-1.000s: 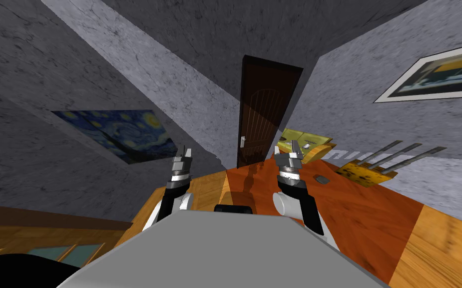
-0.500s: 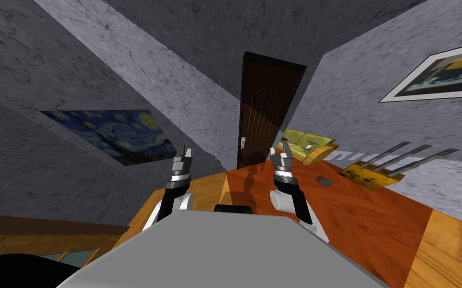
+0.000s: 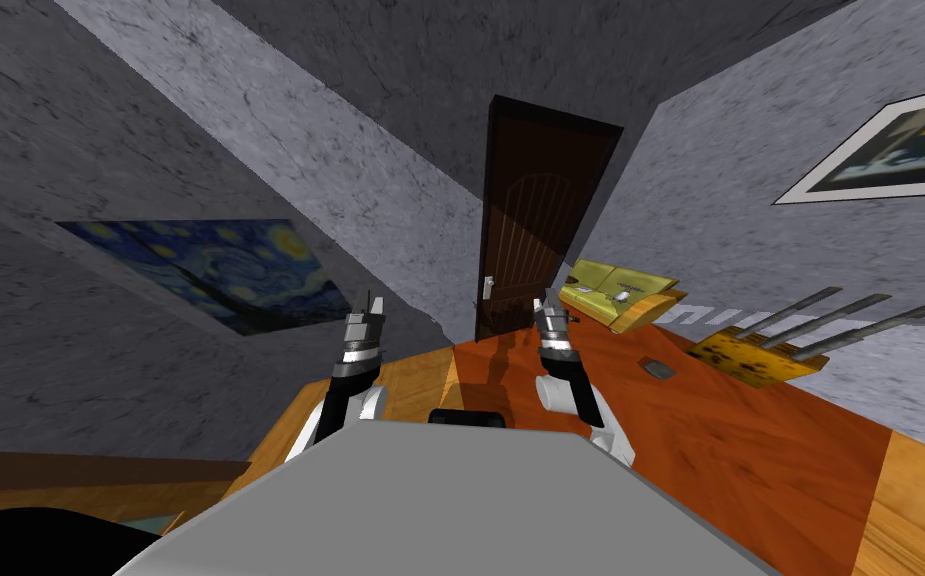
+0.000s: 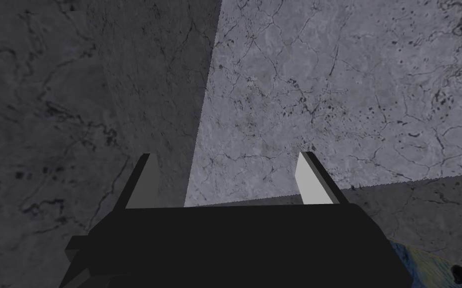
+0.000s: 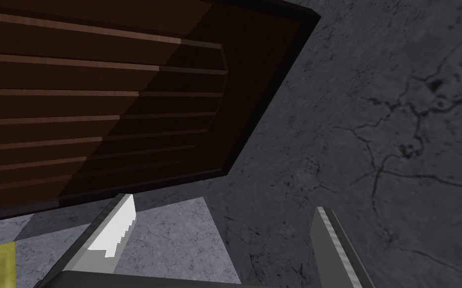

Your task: Pull the door open

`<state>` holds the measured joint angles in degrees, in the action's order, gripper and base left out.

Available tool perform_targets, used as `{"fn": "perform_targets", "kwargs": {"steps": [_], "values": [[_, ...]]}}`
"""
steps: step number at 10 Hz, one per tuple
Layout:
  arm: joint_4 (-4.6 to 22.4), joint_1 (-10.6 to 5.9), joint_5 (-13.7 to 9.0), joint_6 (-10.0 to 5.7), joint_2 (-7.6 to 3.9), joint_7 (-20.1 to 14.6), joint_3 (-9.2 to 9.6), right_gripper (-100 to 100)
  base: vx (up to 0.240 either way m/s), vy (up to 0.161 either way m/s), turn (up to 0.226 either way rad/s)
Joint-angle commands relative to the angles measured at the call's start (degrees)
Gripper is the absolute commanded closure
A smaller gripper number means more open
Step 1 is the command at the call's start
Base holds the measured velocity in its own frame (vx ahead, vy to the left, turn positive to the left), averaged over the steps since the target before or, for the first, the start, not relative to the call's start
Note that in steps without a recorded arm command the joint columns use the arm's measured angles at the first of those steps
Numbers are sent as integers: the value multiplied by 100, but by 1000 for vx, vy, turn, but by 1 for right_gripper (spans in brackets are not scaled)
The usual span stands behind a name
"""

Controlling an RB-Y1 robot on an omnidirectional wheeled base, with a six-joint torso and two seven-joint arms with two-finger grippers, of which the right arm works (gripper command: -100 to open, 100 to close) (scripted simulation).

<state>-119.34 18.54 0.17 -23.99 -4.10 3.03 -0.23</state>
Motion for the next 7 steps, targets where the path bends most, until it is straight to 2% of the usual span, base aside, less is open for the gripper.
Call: {"fn": "perform_targets", "kwargs": {"steps": [1,3,4,6,7], "values": [[196,-64,53,-26,-24,101,5,-100,65,-4,3],[594,-289,218,-104,-127,373,-4,-100,54,-5,9],[658,-289,218,-104,-127,373,-4,-100,52,-9,7],[1063,-532,396,-189,-236,668,-13,-100,82,-6,9],[1159,-532,396,-189,-236,668,-13,-100,64,-3,11]]}}
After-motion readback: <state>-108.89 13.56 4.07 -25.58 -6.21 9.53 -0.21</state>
